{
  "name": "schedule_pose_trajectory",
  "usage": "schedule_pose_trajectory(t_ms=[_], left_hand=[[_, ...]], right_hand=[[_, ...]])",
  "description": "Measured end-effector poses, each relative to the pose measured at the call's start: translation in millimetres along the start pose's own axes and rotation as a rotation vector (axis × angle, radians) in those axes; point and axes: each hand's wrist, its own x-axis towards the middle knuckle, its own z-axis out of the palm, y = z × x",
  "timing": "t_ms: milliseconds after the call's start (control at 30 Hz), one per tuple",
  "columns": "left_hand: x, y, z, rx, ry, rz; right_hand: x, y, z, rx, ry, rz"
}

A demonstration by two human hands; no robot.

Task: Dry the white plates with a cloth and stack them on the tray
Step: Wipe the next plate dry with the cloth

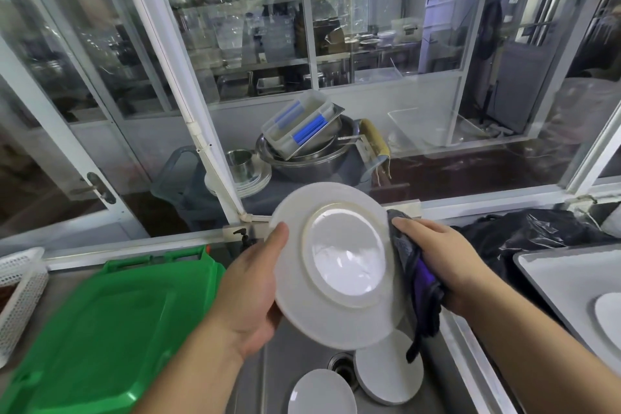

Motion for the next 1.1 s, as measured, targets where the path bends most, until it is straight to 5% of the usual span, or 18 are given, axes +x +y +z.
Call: schedule_pose_trajectory(t_ms=[333, 500, 867, 1100], left_hand=[[-6, -30, 28, -0.109, 0.204, 0.203], [-12, -40, 44, -0.273, 0.116, 0.13], [10, -7, 4, -0.085, -0.091, -0.101], [3, -19, 20, -0.19, 0.032, 0.024]], right_hand=[[2, 34, 22, 0.342, 0.139, 0.186], [-8, 52, 37, 0.57, 0.171, 0.236], [10, 13, 2, 0.145, 0.092, 0.018], [8, 19, 17, 0.296, 0.149, 0.094]])
